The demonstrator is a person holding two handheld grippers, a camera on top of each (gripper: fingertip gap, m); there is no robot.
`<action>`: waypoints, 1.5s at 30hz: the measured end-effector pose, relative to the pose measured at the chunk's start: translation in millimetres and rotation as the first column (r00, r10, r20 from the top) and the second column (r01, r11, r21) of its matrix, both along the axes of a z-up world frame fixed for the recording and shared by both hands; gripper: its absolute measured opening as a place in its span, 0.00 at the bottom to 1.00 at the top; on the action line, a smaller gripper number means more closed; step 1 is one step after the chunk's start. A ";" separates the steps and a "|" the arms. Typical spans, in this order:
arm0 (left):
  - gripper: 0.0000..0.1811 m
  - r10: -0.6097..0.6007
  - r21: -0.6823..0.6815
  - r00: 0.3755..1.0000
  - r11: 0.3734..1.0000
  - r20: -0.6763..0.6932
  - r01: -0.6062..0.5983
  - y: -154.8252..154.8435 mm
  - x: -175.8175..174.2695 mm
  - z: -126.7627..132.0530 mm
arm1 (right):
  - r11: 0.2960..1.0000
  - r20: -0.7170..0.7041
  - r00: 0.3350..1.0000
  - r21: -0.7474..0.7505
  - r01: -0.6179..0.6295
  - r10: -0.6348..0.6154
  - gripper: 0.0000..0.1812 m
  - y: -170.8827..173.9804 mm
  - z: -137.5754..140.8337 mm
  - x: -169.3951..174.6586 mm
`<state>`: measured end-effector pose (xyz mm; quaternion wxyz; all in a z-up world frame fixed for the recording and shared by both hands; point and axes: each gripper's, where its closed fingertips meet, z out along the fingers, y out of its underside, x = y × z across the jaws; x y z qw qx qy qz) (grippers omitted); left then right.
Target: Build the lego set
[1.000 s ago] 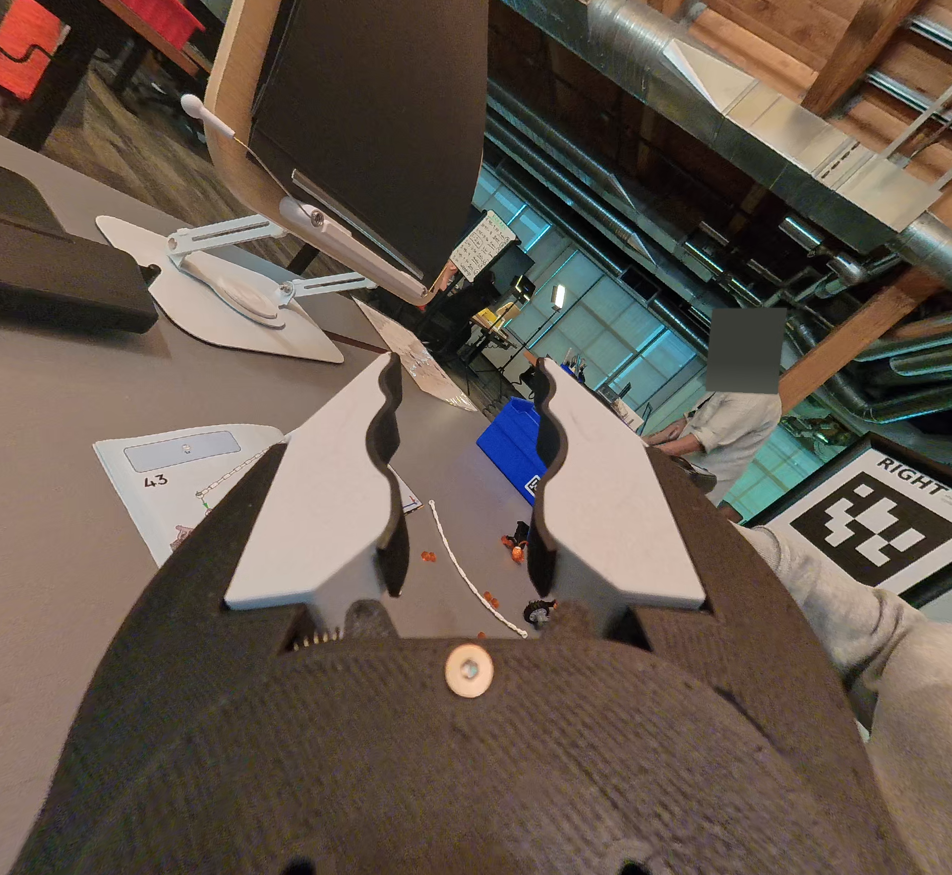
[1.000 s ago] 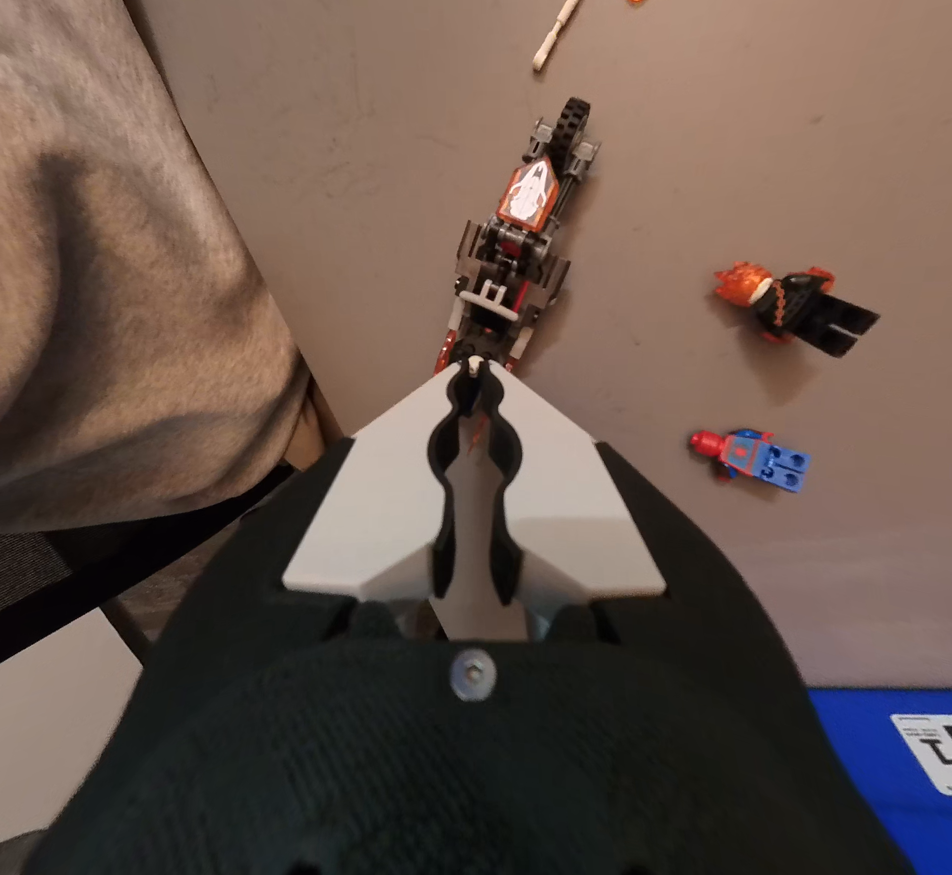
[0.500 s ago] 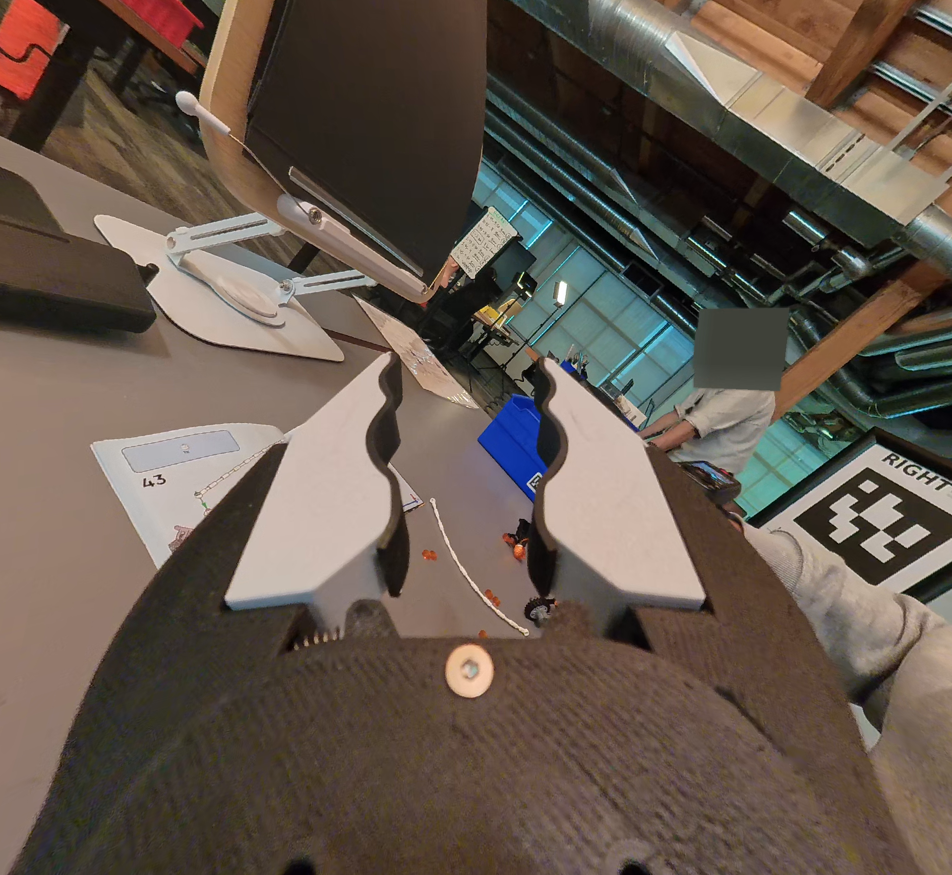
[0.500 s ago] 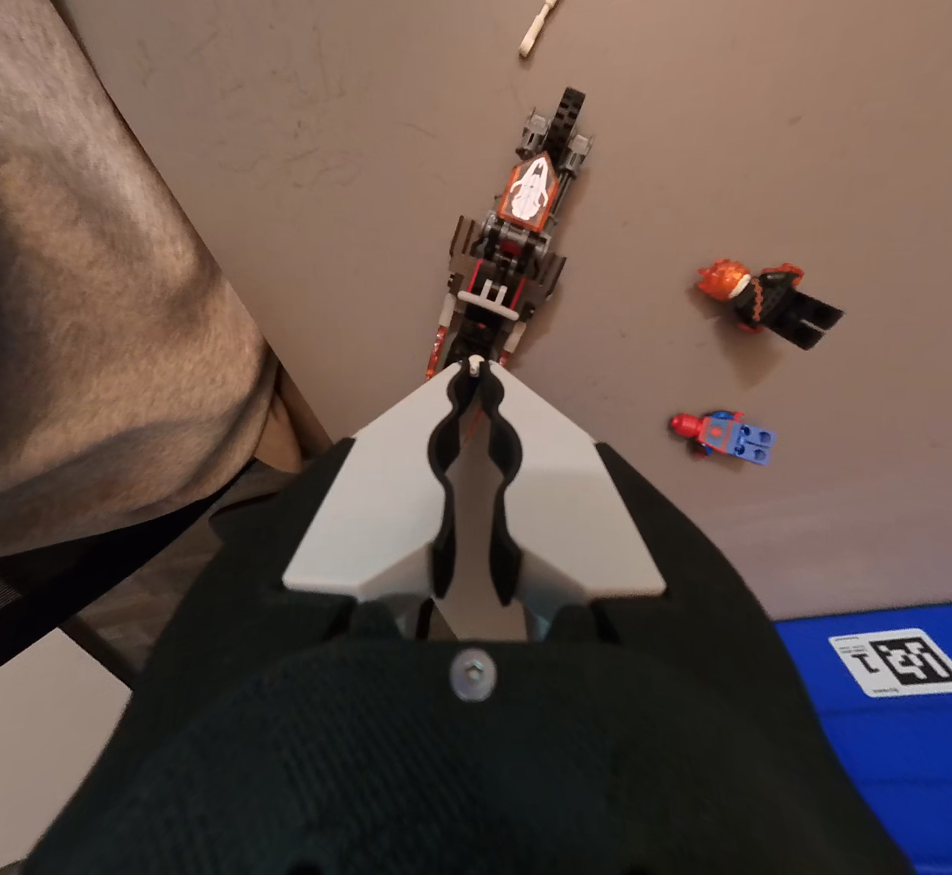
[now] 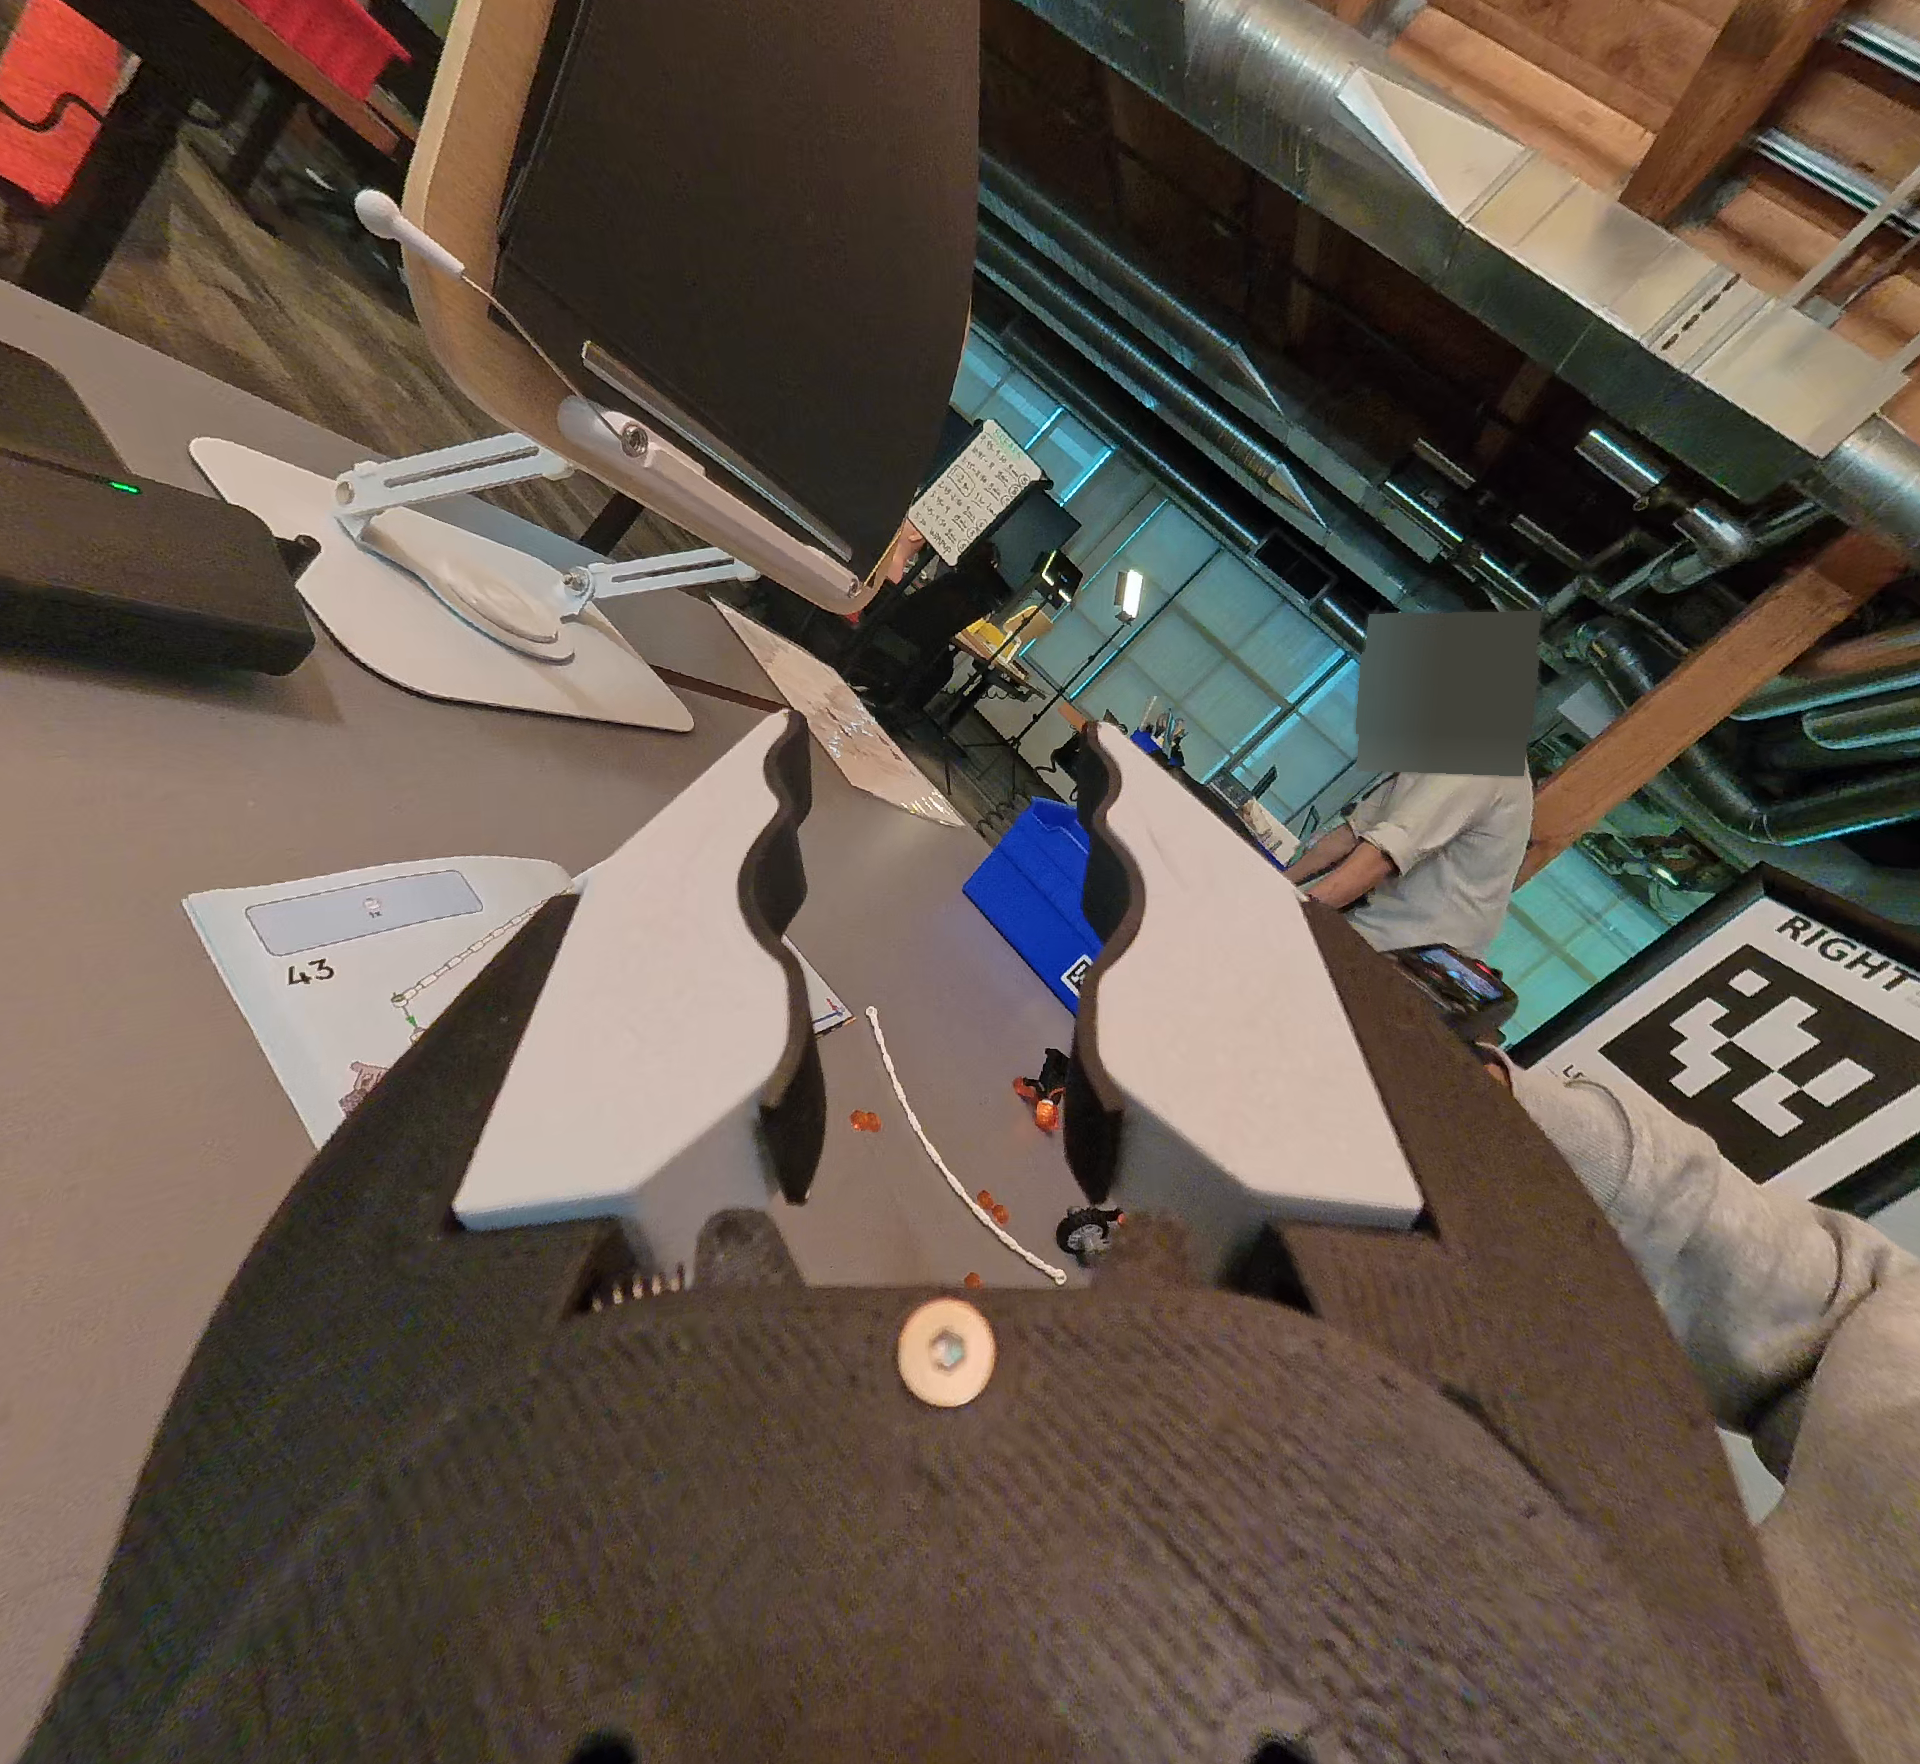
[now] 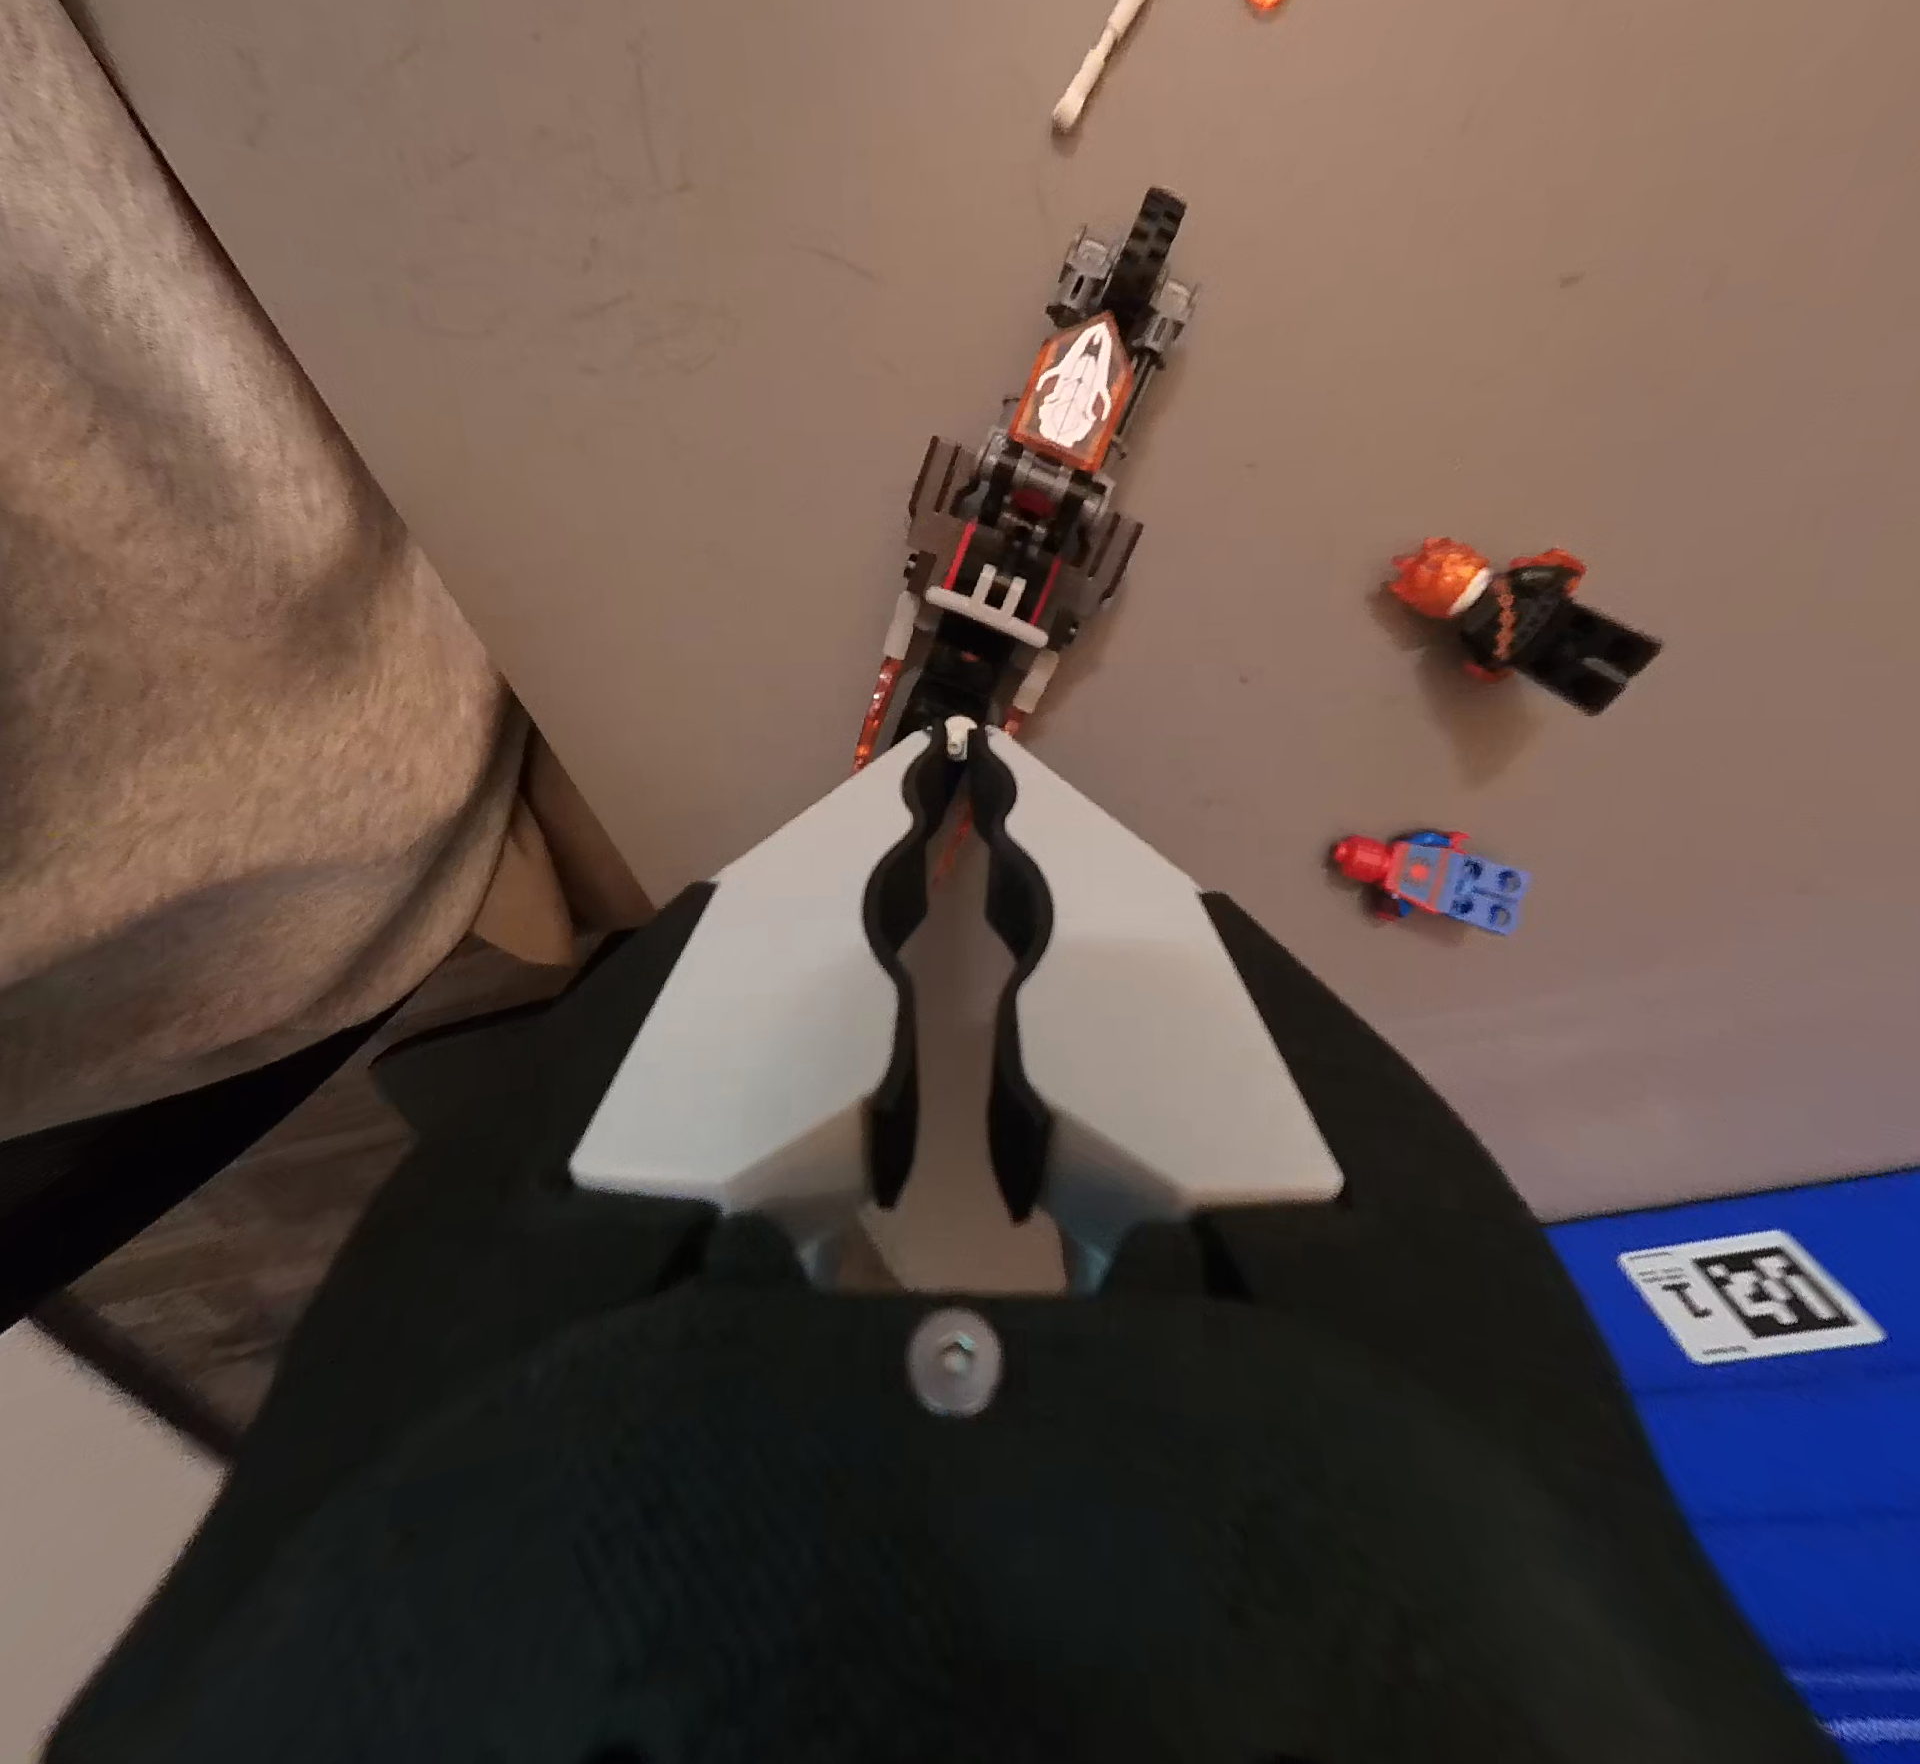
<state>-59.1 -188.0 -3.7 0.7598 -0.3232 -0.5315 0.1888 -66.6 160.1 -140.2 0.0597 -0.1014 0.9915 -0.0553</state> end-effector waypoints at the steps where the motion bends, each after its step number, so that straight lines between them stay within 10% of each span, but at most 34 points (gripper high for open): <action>1: 0.28 0.001 -0.001 1.000 1.000 0.000 -0.001 -0.1 0.0 0.0 | 1.000 -0.012 1.000 -0.025 -0.006 0.006 0.01 -3.1 0.2 -0.3; 23: 0.28 -0.004 -0.008 1.000 1.000 0.008 0.004 3.2 -1.9 -1.7 | 0.888 -0.022 0.969 -0.405 0.217 -0.247 0.10 -23.8 37.1 -5.0; 33: 0.28 -0.010 -0.049 0.999 0.999 0.034 0.012 14.8 -8.6 -7.0 | 0.548 0.053 0.907 -0.782 0.298 -0.418 0.13 -84.0 57.9 10.9; 45: 0.27 -0.037 -0.169 0.993 0.984 0.115 0.056 41.3 -20.3 -21.4 | 0.811 -0.367 0.797 -0.533 0.242 -0.479 0.11 -115.3 -24.7 -1.6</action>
